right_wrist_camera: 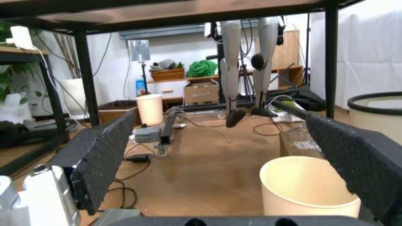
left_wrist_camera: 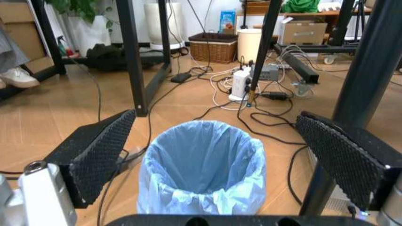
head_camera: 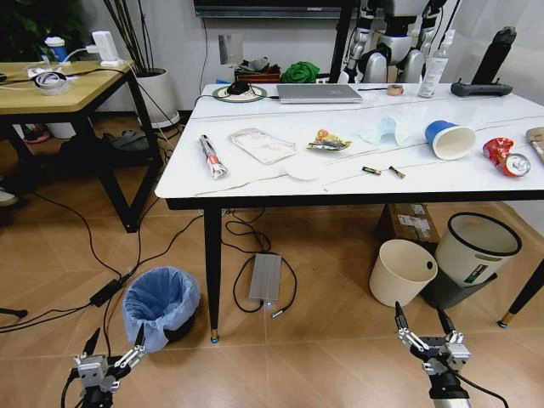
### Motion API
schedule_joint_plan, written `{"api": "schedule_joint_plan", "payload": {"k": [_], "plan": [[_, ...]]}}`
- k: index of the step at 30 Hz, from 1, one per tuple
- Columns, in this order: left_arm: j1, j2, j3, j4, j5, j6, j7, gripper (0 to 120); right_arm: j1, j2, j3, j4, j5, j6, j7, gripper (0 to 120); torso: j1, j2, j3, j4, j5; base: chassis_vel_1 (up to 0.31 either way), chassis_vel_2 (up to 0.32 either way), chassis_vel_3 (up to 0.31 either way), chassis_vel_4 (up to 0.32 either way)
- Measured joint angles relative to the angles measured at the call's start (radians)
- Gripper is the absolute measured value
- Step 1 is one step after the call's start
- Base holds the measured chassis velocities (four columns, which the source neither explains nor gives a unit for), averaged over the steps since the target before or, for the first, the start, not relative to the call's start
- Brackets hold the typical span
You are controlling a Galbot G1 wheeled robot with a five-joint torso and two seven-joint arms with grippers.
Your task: Pick up the trash bin and place the trash from the table into it.
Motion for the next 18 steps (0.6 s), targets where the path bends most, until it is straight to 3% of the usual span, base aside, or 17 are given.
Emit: {"api": "schedule_joint_plan", "payload": {"k": [18], "plan": [[0.003,-0.005,0.000,0.000,0.002,-0.001,0.000,100,-0.002,0.001,0.001,0.001,0.000,0.000,0.001,100,-0.022,-0.071,-0.049,0.0000,0.0000,0.000,0.000,0.000,0.000]]}}
